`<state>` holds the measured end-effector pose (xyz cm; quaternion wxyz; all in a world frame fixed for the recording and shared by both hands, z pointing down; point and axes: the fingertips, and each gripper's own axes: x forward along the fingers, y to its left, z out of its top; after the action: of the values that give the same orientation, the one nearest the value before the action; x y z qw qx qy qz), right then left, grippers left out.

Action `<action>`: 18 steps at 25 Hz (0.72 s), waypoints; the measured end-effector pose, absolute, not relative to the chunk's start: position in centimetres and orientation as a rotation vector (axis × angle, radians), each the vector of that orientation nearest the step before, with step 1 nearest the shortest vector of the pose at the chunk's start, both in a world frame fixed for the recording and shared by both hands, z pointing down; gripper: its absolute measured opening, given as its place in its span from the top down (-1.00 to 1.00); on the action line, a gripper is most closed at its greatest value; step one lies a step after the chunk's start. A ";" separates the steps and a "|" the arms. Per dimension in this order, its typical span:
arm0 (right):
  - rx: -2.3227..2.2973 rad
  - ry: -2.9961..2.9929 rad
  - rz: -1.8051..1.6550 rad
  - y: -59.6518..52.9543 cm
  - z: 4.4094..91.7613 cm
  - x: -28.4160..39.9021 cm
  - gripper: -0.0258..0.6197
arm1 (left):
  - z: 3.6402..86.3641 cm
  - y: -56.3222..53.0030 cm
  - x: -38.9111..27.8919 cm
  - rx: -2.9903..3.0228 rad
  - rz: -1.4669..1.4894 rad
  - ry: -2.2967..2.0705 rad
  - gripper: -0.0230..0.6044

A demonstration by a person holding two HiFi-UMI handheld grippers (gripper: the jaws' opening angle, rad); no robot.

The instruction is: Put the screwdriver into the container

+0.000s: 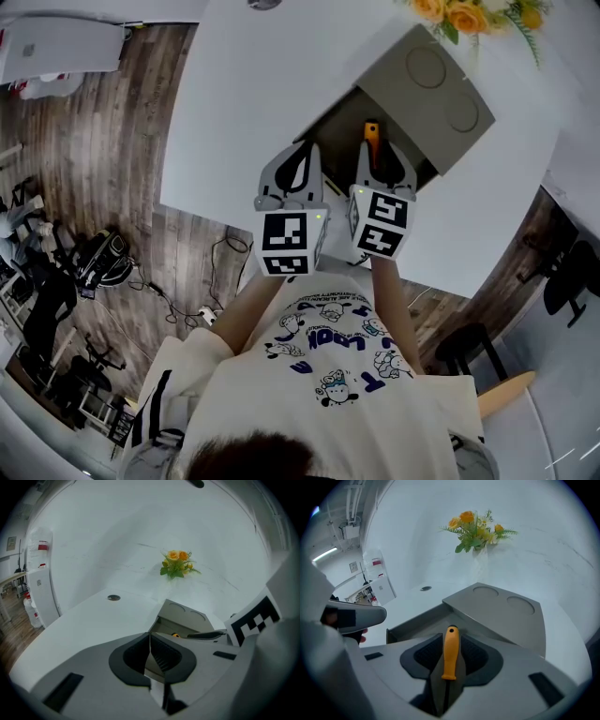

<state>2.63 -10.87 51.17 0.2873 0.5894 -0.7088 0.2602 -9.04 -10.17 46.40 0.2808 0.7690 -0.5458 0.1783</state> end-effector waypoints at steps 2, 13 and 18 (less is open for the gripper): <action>1.601 -1.900 0.683 -10.8 50.6 2.7 0.50 | 46.0 -10.6 -8.9 2.082 0.466 -1.458 0.86; 1.856 -1.972 0.519 -9.5 44.1 3.2 0.76 | 42.2 -11.2 -7.3 2.257 0.451 -1.365 0.86; 1.966 -1.976 0.444 -8.5 41.8 4.0 0.77 | 40.8 -10.8 -6.2 2.367 0.468 -1.326 0.86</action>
<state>3.95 -8.50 41.80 0.1588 0.6876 -0.6913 0.1554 -6.20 -10.81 40.80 0.1927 0.8436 -0.4727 0.1666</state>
